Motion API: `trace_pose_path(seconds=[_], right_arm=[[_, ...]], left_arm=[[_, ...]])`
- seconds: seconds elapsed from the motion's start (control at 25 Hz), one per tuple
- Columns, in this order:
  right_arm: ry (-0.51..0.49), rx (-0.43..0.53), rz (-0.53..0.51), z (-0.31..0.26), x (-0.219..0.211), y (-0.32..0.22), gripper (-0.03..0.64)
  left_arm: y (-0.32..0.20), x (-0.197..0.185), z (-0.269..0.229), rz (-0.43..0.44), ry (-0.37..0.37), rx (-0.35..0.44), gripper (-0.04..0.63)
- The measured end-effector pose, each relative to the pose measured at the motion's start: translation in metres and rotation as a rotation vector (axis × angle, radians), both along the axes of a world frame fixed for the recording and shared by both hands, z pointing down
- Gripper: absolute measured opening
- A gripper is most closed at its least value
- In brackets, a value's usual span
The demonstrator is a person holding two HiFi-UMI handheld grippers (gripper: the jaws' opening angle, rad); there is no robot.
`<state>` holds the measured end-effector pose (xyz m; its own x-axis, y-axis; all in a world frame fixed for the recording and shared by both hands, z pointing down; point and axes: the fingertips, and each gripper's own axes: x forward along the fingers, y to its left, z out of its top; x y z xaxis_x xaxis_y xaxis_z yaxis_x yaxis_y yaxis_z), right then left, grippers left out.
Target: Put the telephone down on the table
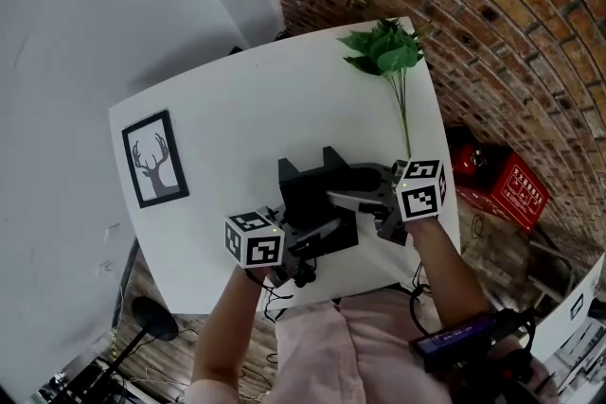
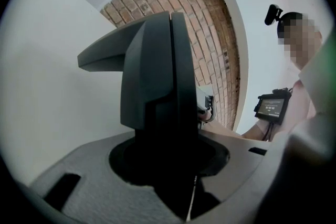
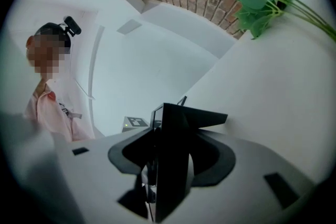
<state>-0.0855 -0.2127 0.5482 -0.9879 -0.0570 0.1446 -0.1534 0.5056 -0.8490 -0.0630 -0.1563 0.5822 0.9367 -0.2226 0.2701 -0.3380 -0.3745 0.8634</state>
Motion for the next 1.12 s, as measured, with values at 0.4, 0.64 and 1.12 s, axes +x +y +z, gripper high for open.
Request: trace_pose_path(seconds=[0.4,0.64,1.12], right_arm=[[-0.022,-0.031,-0.011,0.003,0.0,0.0,0.206],[-0.032,-0.038,-0.034,0.003,-0.001,0.003,0.193],[-0.047,-0.056,-0.059,0.004,-0.005,0.005,0.172]], left_arm=[[-0.001,0.0,0.004,-0.033,-0.023,-0.06,0.193],[-0.002,0.0,0.006,-0.08,-0.113,-0.042,0.371],[-0.004,-0.015,0.014,-0.119,-0.347,0.057,0.466]])
